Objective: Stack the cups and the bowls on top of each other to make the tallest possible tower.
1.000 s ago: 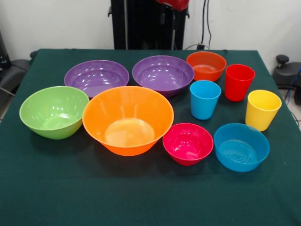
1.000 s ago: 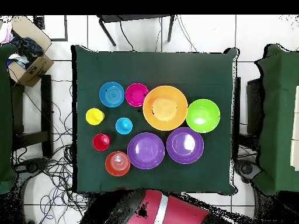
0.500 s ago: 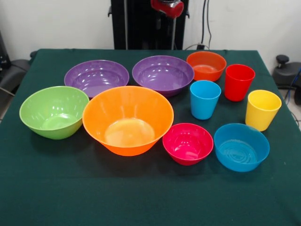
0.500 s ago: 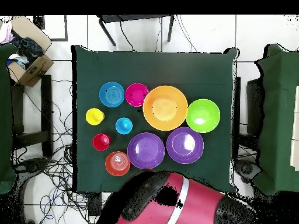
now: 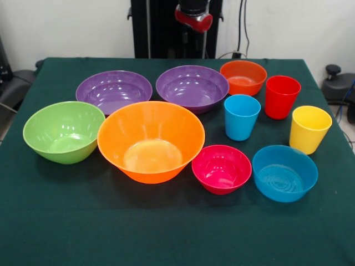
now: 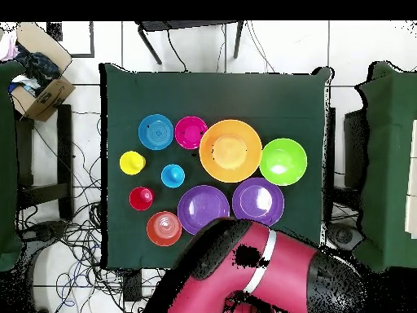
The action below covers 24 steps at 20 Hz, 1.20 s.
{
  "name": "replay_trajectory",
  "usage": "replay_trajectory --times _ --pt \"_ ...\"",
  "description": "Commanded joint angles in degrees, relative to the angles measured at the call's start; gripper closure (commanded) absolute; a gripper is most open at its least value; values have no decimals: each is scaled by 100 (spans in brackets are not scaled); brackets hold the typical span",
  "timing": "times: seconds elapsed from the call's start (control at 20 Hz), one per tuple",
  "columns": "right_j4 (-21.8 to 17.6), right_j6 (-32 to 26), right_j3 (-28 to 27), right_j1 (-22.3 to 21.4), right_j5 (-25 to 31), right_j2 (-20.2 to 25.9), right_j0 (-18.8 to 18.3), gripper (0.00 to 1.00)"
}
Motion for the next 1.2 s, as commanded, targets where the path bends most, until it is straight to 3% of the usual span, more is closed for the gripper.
replay_trajectory --times 0.05,0.65,1.2 --pt "-155 858 -1230 744 -490 463 -44 0" --pt "-258 874 -1812 1329 -513 659 -186 0" --pt "-315 958 -1967 1593 -679 688 -255 0"
